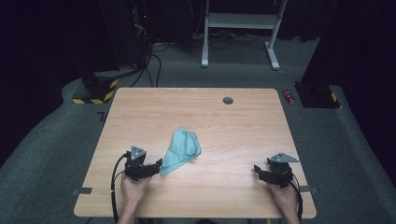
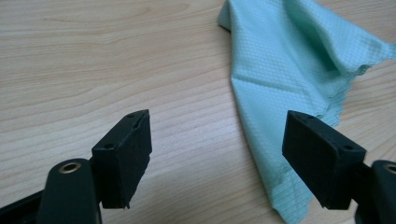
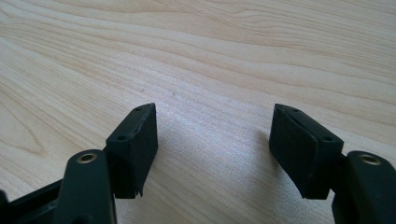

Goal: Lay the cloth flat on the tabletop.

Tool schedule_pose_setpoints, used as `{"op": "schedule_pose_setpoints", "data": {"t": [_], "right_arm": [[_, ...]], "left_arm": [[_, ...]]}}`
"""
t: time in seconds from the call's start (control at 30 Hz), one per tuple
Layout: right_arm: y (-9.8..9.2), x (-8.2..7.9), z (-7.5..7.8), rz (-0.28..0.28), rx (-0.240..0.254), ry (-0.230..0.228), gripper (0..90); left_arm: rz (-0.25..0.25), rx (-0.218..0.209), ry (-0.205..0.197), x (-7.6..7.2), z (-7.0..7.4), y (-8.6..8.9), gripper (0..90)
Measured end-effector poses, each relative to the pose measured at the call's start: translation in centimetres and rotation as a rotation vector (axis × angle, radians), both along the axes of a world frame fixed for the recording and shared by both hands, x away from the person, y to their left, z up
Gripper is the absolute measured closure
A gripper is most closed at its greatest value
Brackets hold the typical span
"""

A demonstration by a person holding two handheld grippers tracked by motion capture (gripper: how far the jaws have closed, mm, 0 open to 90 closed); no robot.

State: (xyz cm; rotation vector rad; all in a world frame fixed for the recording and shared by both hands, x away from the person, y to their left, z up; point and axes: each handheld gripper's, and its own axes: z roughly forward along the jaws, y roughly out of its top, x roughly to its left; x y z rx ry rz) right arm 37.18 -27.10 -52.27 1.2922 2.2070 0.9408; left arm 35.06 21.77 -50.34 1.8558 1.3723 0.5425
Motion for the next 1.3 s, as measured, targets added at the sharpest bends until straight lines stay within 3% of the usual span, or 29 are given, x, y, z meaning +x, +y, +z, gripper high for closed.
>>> {"op": "schedule_pose_setpoints", "data": {"t": [0.47,1.0,1.2,1.3], "right_arm": [[0.0,0.0,0.0,0.0,-0.001,0.0,32.6],[0.0,0.0,0.0,-0.003,-0.001,0.0,32.6],[0.0,0.0,0.0,-0.003,0.0,0.001,32.7],[0.0,0.0,0.0,-0.002,-0.002,-0.001,32.7]], "left_arm": [[-0.062,-0.002,-0.003,0.9,1.2,-2.5,24.3],[-0.173,0.016,0.026,2.4,0.3,-7.3,26.1],[-0.185,0.017,0.03,2.9,-0.2,-8.5,26.7],[-0.188,0.045,0.035,3.2,-0.3,-9.2,26.7]]}}
